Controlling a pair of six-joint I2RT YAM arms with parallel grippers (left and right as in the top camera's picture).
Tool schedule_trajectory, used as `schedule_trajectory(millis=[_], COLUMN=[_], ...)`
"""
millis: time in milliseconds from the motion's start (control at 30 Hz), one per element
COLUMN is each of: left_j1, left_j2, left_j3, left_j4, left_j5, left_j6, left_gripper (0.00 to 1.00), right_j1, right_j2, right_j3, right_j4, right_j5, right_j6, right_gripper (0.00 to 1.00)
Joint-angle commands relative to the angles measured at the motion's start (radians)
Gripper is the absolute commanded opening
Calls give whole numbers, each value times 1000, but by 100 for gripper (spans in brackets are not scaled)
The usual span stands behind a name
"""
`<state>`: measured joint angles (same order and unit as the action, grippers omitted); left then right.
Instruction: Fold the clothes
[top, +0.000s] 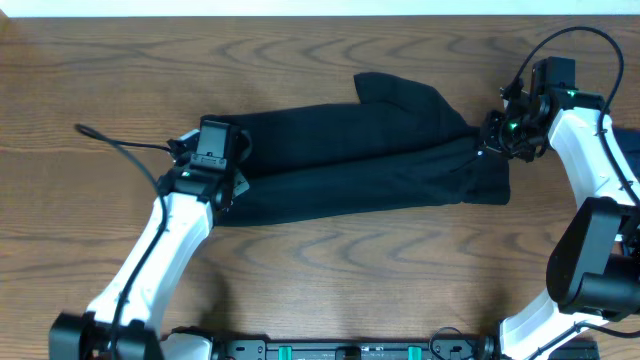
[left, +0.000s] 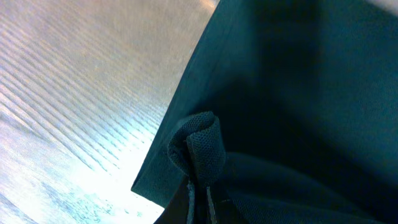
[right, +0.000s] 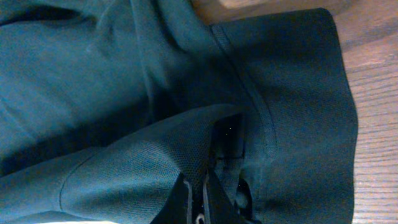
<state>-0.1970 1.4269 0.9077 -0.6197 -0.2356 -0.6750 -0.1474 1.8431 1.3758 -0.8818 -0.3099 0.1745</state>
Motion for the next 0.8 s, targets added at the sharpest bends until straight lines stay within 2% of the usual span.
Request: schedule_trajectory(millis=[0, 400, 467, 500, 567, 600, 633, 667, 700, 733, 767], left_j1=[7, 15, 23, 26, 37, 42, 47, 53, 58, 63, 66], left_j2=[63, 150, 150, 150, 150, 150, 150, 150, 150, 150, 150], left_j3=[5, 3, 3, 3, 3, 3, 3, 3, 3, 3, 3], left_j4=[1, 43, 46, 47, 46, 47, 50, 52, 55, 58, 62], left_j5=[-19, -20, -20, -20, -20, -20, -20, -20, -20, -19, -20], left_j6=[-42, -45, -45, -45, -45, -45, -45, -45, -45, -45, -40], left_gripper=[6, 6, 6, 10, 15, 17, 25, 30, 42, 50, 54], right_j1=[5, 15, 19, 21, 26, 29, 31, 31, 31, 31, 31], right_j2=[5, 122, 135, 138, 140, 140, 139, 140, 140, 139, 139], right_j3=[17, 15, 15, 15, 15, 15, 15, 15, 15, 15, 16], right_j4=[-3, 50, 61, 63, 70, 76, 79, 82, 82, 82, 86], right_j5=[-4, -2, -9, -9, -8, -8, -8, -8, -8, -8, -9], right_j6=[4, 4, 3, 3, -12, -16, -16, -16, -16, -16, -24], right_gripper=[1, 1, 4, 18, 30, 46, 55, 58, 73, 93, 97])
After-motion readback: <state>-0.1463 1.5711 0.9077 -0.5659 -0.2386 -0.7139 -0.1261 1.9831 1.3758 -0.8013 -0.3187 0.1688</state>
